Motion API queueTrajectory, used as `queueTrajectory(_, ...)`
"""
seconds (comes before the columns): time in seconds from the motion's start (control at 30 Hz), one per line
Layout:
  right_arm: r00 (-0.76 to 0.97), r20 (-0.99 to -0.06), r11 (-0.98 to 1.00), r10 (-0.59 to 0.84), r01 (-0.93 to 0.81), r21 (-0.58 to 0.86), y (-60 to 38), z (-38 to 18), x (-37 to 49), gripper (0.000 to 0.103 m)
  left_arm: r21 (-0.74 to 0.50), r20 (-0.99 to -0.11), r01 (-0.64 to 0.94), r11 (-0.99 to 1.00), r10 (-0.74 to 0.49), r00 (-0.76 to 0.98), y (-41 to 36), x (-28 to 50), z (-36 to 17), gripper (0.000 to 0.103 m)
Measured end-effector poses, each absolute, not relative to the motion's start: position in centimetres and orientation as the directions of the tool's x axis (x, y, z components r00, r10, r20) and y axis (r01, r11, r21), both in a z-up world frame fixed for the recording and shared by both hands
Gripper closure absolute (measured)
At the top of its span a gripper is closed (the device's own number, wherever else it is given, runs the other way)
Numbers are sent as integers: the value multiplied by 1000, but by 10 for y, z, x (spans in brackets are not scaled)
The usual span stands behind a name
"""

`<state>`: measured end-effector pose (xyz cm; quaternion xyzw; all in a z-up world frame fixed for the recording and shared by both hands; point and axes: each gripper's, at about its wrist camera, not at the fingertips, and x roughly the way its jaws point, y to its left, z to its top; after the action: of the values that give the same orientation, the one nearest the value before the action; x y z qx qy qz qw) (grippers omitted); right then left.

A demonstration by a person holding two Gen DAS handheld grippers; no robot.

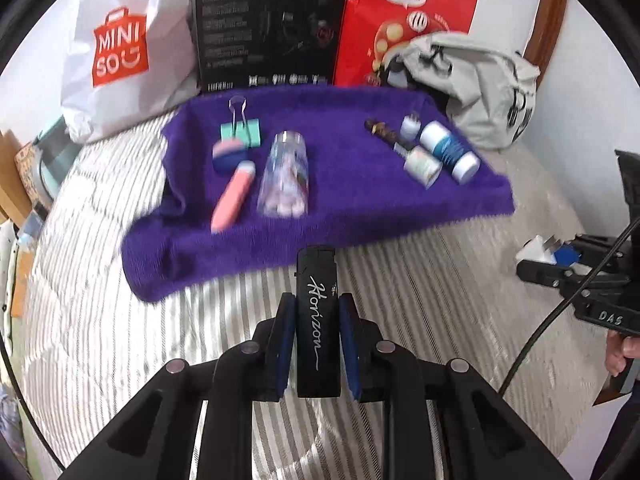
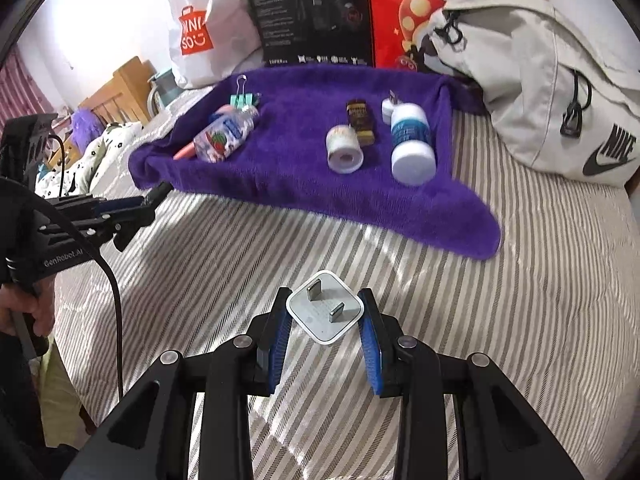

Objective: Organize rigid objects
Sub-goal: 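Carry the case onto the towel and release while right gripper places the plug beside it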

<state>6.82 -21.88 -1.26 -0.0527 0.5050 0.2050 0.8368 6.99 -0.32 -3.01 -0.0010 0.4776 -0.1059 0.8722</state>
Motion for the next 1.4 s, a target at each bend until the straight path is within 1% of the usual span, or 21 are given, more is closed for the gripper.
queueTrajectory(0.3, 421, -849, 903, 318, -407, 137, -220, 5, 93, 70, -138, -808, 208, 968, -231, 542, -10, 119, -9, 82)
queueTrajectory(0.53, 423, -847, 912, 321, -380, 155, -226, 5, 121, 70, -146, -822, 234, 961, -250, 511, -27, 164, -24, 82)
queueTrajectory(0.73, 421, -855, 922, 303, -355, 152, -235, -1, 132, 70, -128, -844, 259, 957, -242, 478, -41, 188, -45, 82)
queueTrajectory(0.97, 411, -867, 929, 284, -341, 143, -242, -8, 137, 70, -83, -863, 272, 959, -205, 461, -52, 203, -59, 82)
queueTrajectory(1.13, 411, -868, 928, 277, -347, 132, -240, -8, 138, 70, -69, -866, 285, 956, -199, 459, -55, 209, -61, 82)
queueTrajectory(1.4, 409, -869, 930, 278, -342, 136, -240, -9, 139, 70, 12, -869, 301, 954, -139, 475, -66, 212, -64, 82)
